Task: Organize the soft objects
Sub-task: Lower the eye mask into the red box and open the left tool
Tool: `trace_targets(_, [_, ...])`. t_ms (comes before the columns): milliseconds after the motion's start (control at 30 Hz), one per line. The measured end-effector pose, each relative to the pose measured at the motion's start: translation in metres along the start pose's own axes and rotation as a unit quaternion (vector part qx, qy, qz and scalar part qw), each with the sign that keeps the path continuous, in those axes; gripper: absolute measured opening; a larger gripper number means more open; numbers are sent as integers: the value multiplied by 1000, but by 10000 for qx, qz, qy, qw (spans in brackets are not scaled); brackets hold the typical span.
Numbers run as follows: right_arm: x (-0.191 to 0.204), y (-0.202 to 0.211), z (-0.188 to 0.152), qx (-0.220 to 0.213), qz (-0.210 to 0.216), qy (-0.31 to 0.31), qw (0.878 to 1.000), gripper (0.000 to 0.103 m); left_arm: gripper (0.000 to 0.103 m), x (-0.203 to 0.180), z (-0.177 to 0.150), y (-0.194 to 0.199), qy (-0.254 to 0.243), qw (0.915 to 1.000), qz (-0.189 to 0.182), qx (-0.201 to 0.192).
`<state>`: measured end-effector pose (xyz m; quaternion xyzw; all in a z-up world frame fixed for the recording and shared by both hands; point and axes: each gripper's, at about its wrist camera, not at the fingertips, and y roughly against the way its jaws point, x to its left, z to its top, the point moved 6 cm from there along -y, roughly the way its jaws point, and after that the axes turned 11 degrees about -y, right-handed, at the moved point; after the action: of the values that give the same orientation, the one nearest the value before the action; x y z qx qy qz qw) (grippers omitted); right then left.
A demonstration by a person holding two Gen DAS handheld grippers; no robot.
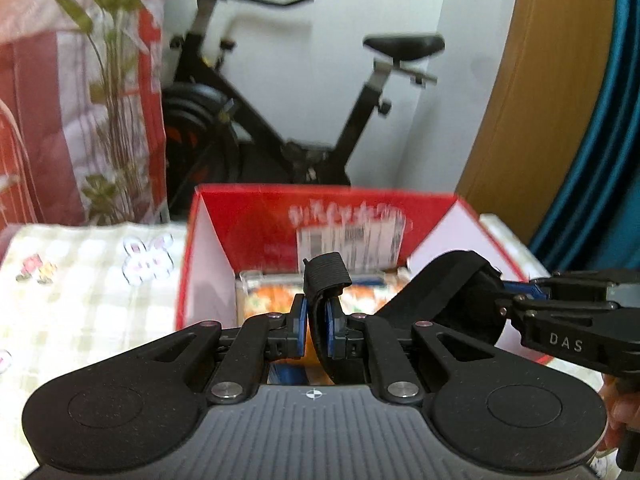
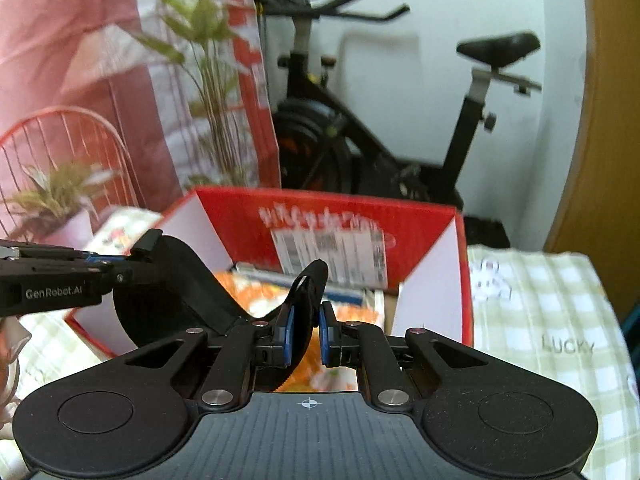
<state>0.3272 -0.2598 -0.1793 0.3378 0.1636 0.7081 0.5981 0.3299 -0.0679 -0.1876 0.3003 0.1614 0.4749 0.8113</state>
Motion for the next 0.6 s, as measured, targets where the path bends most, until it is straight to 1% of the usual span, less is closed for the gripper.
trace_targets(100, [-4,-11,-10,174,-76,-54,9998,11,11,-2,-11,-9,-38,9998,-78,183])
trace_targets(367, [-8,-17,-18,285,-150,-129,9994,12,11,-2,-14,-15,-111,9995,-110,286])
trace_targets(400, [-9,-16,-17,289,-154,-110,9994,12,12,-2,-14,-15,-135,9995,-109,281])
trace_targets(433, [-9,-15,-17,286,-176,-72,9994,16,13,-2,-13,-14,-176,9994,-77,274])
trace_targets(467, [-10,-14,-17,275,-217,-34,9994,20,17,-1,-11,-15,-203,9994,-12,285])
trace_targets(500, [-9,-12,-16,251,-271,27,9993,23,33,-1,-11,-13,-227,9993,43,307])
trace_targets(533, [-8,-10,-16,226,-344,98,9991,31,44,0,-10,-10,-255,9992,75,299])
trace_targets(567, [-7,-8,-17,206,-417,160,9988,38,62,1,-8,-6,-267,9993,131,247])
trace_targets(600, [-7,-5,-16,167,-463,215,9986,42,67,2,-7,-1,-267,9994,175,163])
